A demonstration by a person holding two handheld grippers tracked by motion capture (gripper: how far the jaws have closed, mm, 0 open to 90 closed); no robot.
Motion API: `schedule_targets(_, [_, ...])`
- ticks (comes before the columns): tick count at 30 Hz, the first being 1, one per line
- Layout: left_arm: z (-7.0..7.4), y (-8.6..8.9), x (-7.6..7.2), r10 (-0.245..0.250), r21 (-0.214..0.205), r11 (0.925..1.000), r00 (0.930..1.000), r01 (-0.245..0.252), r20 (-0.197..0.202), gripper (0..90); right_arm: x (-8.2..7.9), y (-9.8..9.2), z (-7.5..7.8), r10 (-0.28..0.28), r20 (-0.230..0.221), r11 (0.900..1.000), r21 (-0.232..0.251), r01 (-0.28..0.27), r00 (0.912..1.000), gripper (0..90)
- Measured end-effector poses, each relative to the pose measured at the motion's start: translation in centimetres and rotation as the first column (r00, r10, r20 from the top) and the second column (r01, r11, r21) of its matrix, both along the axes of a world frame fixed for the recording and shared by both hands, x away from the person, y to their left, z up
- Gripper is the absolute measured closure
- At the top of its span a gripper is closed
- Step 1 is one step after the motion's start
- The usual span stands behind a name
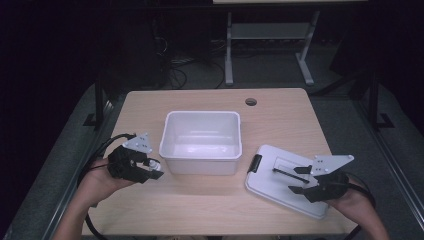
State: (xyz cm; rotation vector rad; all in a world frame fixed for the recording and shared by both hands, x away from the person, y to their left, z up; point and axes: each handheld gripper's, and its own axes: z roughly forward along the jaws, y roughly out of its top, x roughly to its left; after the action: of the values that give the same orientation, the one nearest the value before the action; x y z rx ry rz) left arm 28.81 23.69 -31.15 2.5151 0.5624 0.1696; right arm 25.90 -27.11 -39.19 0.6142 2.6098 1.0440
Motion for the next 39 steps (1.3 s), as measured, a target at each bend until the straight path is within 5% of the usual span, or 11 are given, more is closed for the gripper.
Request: schedule_targets(39, [3.7,-1.3,4.2,0.02,-0.013,0.9997,0.9994,-0.02,0.027,59.7,0.2,-0.7,0.2,-0.011,-0.002,0.9999,-0.01,0.011,0.9999,38.2])
